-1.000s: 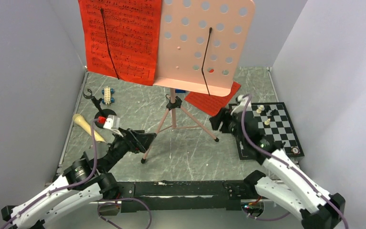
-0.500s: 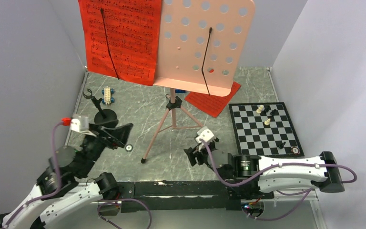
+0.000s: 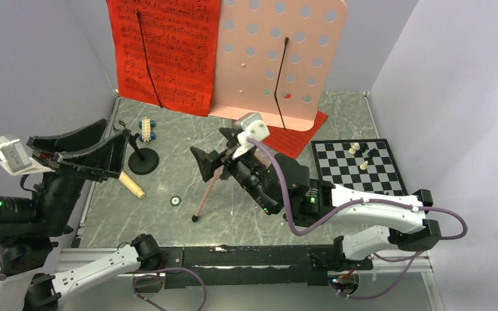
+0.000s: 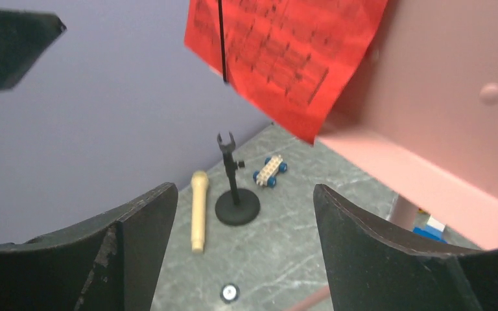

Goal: Pack up the instrument practice props

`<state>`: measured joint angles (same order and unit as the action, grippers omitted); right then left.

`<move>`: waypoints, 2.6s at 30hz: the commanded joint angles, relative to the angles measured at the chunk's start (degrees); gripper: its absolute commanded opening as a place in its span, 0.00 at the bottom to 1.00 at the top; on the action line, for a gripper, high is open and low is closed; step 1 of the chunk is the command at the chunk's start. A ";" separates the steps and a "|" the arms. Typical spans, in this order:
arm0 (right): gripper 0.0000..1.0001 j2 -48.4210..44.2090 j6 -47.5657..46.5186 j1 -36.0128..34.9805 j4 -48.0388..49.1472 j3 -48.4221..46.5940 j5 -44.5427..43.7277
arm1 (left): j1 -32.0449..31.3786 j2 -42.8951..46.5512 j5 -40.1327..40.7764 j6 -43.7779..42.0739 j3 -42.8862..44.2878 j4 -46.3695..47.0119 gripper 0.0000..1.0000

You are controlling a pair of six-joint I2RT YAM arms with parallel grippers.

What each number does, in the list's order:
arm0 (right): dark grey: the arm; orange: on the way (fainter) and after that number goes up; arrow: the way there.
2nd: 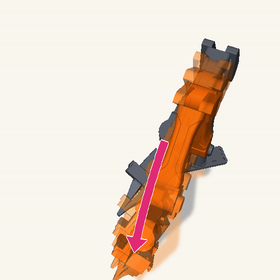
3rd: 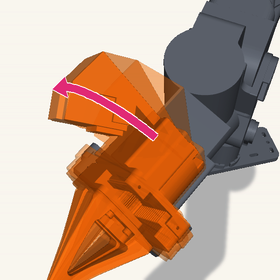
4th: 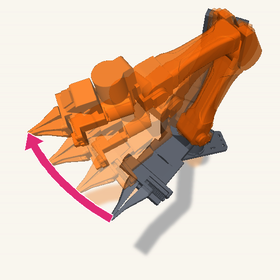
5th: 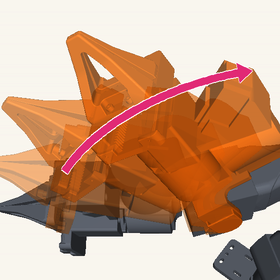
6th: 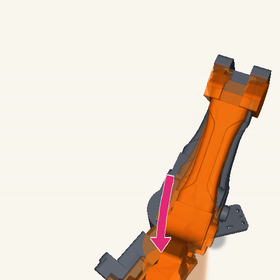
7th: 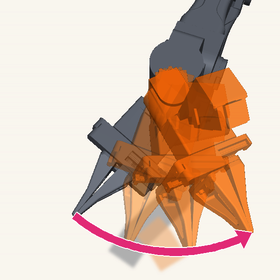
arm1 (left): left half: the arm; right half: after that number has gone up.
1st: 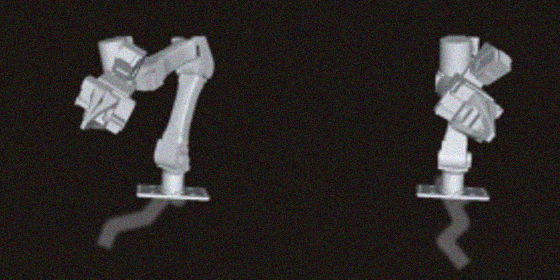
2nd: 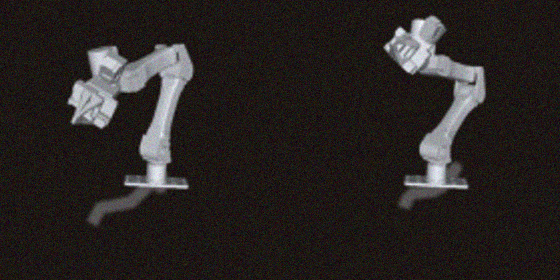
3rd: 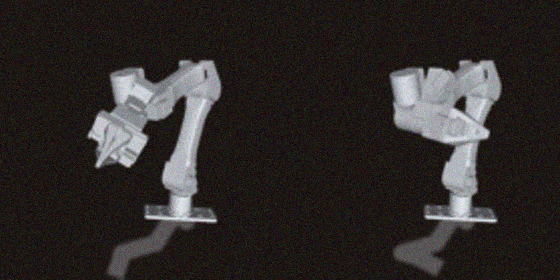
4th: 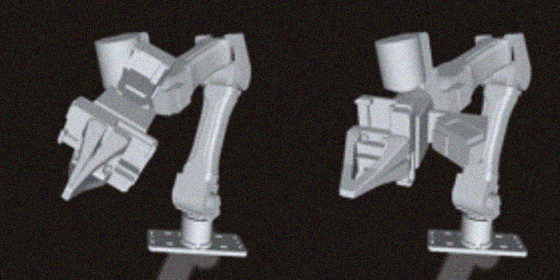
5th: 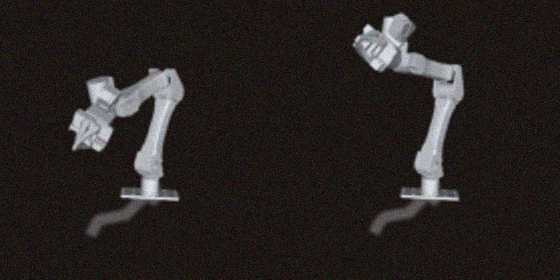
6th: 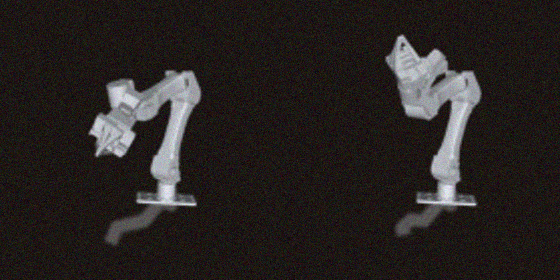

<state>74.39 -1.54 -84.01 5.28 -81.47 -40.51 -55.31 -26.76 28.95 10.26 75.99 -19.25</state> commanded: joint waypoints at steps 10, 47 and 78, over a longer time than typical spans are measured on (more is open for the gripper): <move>0.93 9.58 10.50 5.25 -3.14 -17.49 -8.68 | 0.11 -8.59 0.43 -9.20 5.64 10.37 0.87; 0.49 17.64 19.30 13.35 -8.69 -25.78 3.72 | 0.54 -16.39 7.20 -18.31 7.18 11.00 0.72; 0.23 12.48 15.96 15.00 -1.98 -17.76 6.98 | 31.88 -27.00 -23.96 -0.44 8.50 16.39 0.54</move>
<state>88.29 14.98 -69.84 0.49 -99.59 -34.94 -24.25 -53.17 5.80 9.34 82.39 -6.17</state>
